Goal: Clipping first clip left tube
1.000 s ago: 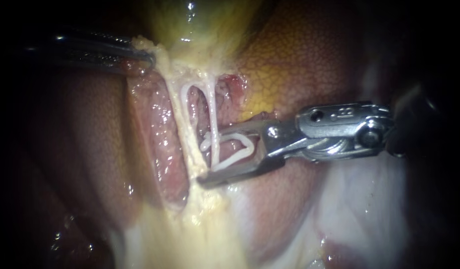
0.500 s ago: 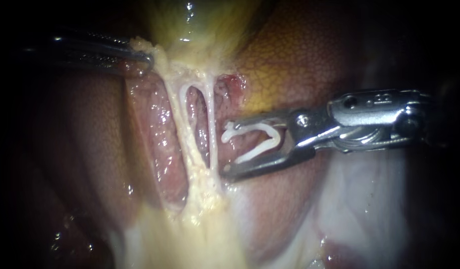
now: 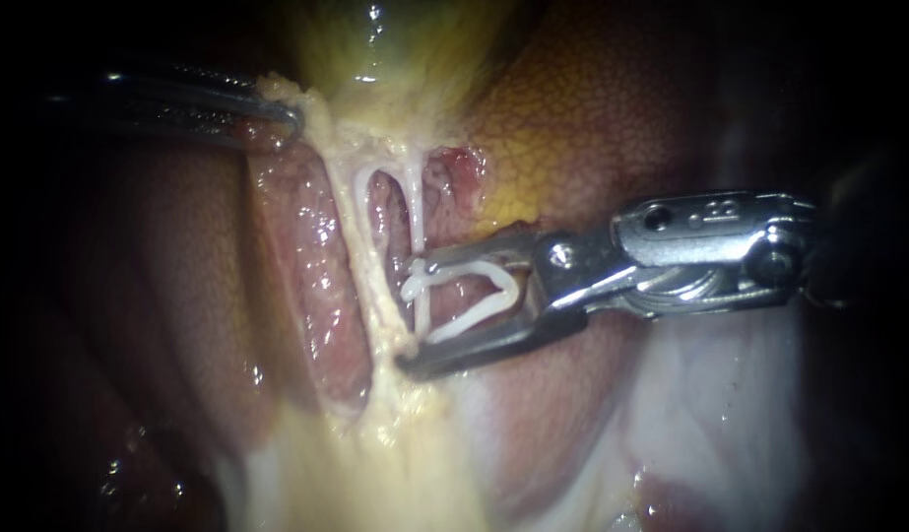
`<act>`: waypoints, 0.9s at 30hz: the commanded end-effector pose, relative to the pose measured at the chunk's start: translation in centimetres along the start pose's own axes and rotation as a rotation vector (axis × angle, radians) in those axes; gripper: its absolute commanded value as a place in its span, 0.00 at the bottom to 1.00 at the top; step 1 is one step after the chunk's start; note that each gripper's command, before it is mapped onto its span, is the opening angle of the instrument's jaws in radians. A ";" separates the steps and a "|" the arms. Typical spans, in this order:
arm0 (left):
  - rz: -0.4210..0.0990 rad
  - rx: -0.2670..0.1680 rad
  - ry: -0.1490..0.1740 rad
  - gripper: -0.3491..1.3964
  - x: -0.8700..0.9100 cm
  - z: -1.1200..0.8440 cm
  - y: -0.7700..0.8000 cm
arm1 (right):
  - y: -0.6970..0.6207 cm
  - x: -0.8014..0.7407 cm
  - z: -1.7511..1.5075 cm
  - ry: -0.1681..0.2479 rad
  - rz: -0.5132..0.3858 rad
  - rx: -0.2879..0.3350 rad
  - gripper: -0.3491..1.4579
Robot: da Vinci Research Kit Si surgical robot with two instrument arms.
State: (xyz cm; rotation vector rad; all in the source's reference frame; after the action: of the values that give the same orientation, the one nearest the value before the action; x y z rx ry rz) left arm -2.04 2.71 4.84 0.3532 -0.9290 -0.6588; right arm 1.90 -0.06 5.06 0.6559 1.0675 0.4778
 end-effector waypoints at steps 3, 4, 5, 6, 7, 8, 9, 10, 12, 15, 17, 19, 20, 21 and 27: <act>0.000 0.000 0.000 0.00 0.00 0.00 0.00 | 0.05 -0.05 0.04 -0.002 -0.004 0.006 0.44; 0.000 0.000 0.000 0.00 0.00 0.00 0.00 | 0.07 -0.07 0.05 -0.003 -0.005 0.007 0.44; 0.000 0.000 0.000 0.00 0.00 0.00 0.00 | 0.09 -0.08 0.05 -0.003 -0.006 0.009 0.44; 0.000 0.000 0.000 0.00 0.00 0.00 0.00 | 0.12 -0.10 0.06 -0.004 -0.014 0.011 0.44; 0.000 0.000 0.000 0.00 0.00 0.00 0.00 | 0.15 -0.11 0.06 -0.004 -0.015 0.011 0.44; 0.000 0.000 0.000 0.00 0.00 0.00 0.00 | 0.17 -0.13 0.06 -0.004 -0.010 0.011 0.44; 0.000 0.000 0.000 0.00 0.00 0.00 0.00 | 0.21 -0.14 0.06 -0.005 -0.010 0.013 0.44; 0.000 0.000 0.000 0.00 0.00 0.00 0.00 | 0.23 -0.16 0.07 -0.006 -0.005 0.015 0.44; 0.000 0.000 0.000 0.00 0.00 0.00 0.00 | 0.29 -0.19 0.10 -0.007 -0.001 0.020 0.44; 0.000 0.000 -0.003 0.00 0.01 0.00 0.00 | 0.35 -0.23 0.14 -0.007 0.000 0.029 0.44; 0.000 0.000 -0.003 0.00 0.01 0.00 0.00 | 0.37 -0.26 0.16 -0.010 0.005 0.039 0.44; 0.000 0.000 -0.003 0.00 0.01 0.00 0.00 | 0.40 -0.27 0.17 -0.007 0.010 0.052 0.44; 0.000 0.000 -0.003 0.00 0.01 0.00 0.00 | 0.41 -0.27 0.17 0.000 0.012 0.060 0.44; 0.000 0.000 -0.003 0.00 0.01 0.01 0.00 | 0.42 -0.27 0.18 0.007 0.014 0.069 0.44; 0.001 0.000 -0.003 0.00 0.02 0.02 0.02 | 0.45 -0.23 0.26 0.039 0.024 0.132 0.44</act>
State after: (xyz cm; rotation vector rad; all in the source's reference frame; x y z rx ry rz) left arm -2.04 2.71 4.87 0.3517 -0.9319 -0.6590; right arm 2.04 0.05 5.60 0.7918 1.1448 0.4400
